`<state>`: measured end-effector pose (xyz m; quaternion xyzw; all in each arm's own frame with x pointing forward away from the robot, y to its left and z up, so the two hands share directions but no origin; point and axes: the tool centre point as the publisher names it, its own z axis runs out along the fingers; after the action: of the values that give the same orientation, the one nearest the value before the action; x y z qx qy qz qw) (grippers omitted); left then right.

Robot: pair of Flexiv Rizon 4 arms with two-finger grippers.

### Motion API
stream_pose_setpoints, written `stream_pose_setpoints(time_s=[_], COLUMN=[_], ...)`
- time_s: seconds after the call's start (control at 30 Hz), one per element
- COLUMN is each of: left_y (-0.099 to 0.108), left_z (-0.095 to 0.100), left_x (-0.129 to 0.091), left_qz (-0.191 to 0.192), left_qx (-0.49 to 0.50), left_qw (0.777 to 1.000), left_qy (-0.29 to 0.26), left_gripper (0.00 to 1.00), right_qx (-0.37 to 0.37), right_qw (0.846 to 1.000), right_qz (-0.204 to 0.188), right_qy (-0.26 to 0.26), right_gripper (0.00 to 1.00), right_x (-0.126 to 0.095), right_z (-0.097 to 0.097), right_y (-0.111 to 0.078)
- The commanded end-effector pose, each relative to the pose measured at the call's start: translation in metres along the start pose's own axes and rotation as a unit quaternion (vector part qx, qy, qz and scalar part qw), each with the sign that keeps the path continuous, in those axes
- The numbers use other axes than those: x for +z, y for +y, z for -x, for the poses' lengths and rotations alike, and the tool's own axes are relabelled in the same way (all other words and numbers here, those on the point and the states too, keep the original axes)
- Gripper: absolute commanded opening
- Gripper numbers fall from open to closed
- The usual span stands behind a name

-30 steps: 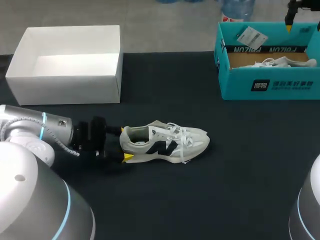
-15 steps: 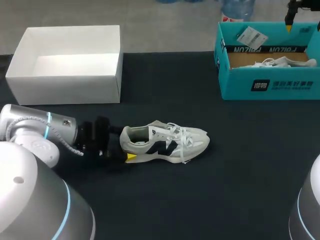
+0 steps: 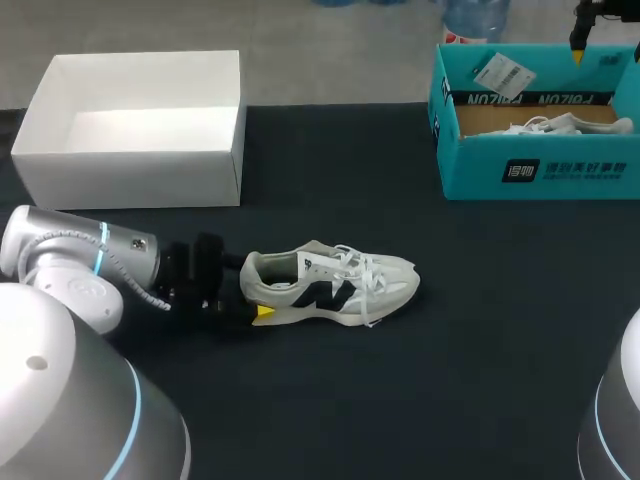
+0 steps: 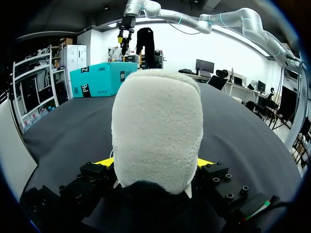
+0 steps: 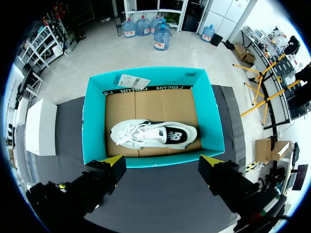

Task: Take the shoe out of the shoebox, open the shoe tongue, remove and reinsert the insole, then place the shoe into the shoebox

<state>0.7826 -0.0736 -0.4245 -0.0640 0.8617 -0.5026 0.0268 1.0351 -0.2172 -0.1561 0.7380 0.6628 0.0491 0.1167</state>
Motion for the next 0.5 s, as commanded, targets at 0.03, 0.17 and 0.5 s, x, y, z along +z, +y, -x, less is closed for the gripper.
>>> stream_pose_setpoints(time_s=[0.03,0.17,0.5], left_y=[0.0009,0.0012,0.0012], left_z=[0.0029,0.0027,0.0027], left_x=[0.0010,0.0007,0.0007], left_qz=[0.008,0.009,0.009], left_qx=[0.007,0.008,0.008], left_qw=[1.000,1.000,1.000], left_qy=[0.010,0.012,0.012], left_gripper=[0.00,0.00,0.00], right_qx=[0.000,0.000,0.000], right_qw=[1.000,1.000,1.000], right_qz=[0.001,0.001,0.001], right_qy=[0.001,0.001,0.001], right_gripper=[1.00,1.00,1.00], right_x=[0.0002,0.0002,0.0002], right_z=[0.0003,0.0003,0.0003], right_y=[-0.0006,-0.0006,-0.0006])
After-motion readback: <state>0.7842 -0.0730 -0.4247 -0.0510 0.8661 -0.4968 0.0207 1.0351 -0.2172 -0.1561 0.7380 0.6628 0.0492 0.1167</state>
